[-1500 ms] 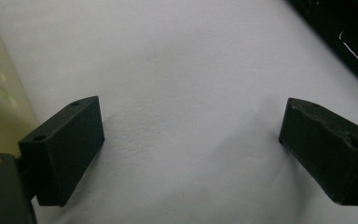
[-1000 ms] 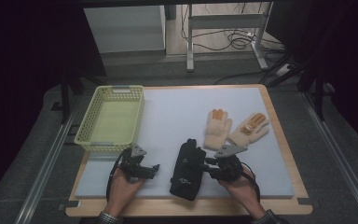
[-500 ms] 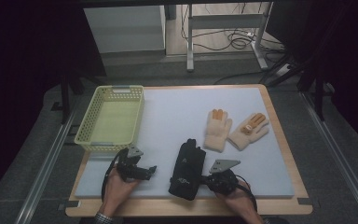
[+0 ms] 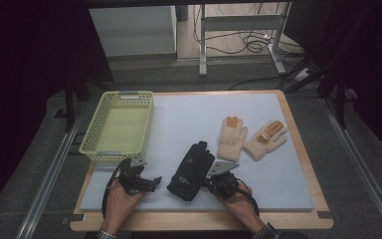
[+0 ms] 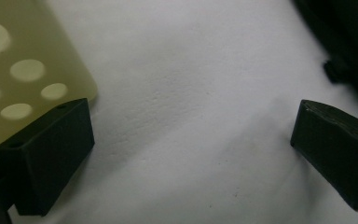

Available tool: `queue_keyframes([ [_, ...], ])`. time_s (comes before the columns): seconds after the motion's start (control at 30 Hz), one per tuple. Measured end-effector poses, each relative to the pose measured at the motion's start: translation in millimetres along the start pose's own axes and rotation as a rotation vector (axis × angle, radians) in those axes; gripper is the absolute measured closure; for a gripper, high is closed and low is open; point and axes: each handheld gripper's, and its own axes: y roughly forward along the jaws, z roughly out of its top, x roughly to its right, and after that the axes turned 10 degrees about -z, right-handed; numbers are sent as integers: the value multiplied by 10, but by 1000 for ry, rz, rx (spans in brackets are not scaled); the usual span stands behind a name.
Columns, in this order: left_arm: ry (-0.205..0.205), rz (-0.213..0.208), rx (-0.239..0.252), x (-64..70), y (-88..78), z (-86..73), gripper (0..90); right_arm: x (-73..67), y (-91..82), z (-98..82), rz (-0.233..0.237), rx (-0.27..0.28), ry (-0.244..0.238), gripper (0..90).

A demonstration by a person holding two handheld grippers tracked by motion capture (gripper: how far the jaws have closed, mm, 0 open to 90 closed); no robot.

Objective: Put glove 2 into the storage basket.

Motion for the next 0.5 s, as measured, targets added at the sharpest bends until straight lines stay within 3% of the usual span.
queue_keyframes([
  [0.3,-1,0,2,-1,2,-2,0,67,203,170,-41,2,-17,877],
  [0.5,-1,0,5,-2,2,-6,0,99,252,209,-53,2,-15,872],
])
